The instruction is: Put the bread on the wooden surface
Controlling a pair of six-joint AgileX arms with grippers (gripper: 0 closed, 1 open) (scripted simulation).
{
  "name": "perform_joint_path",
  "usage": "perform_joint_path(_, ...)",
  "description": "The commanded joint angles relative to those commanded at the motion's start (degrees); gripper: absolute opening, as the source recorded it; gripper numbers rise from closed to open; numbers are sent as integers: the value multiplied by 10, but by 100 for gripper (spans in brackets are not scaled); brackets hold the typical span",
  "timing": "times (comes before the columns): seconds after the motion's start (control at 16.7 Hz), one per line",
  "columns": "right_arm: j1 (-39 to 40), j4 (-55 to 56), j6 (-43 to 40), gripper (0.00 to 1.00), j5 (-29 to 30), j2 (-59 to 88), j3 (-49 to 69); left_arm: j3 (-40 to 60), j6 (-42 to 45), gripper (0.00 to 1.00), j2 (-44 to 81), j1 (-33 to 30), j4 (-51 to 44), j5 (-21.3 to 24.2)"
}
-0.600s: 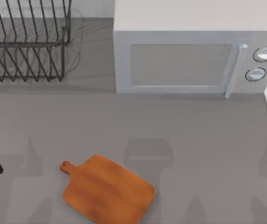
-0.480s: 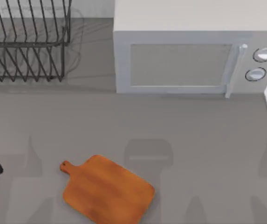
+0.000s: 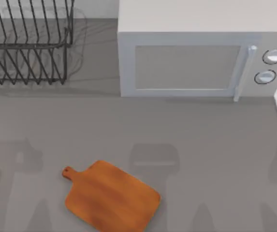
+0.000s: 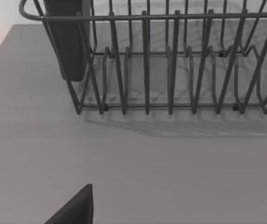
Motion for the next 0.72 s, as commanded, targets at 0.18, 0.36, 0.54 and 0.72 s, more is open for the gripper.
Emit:
perform_joint_path(0.18, 0, 0, 0, 100, 0, 0, 0, 96, 16, 100, 181, 19, -102, 1)
perform_joint_path(0.36, 0, 0, 0, 100, 0, 0, 0, 191, 32, 100, 370, 40, -209, 0)
perform_joint_path(0.54, 0, 0, 0, 100, 0, 0, 0, 278, 46, 100, 516, 60, -301, -1)
perform_joint_path(0.72, 0, 0, 0, 100, 0, 0, 0, 354, 58, 100, 629, 75, -369, -2)
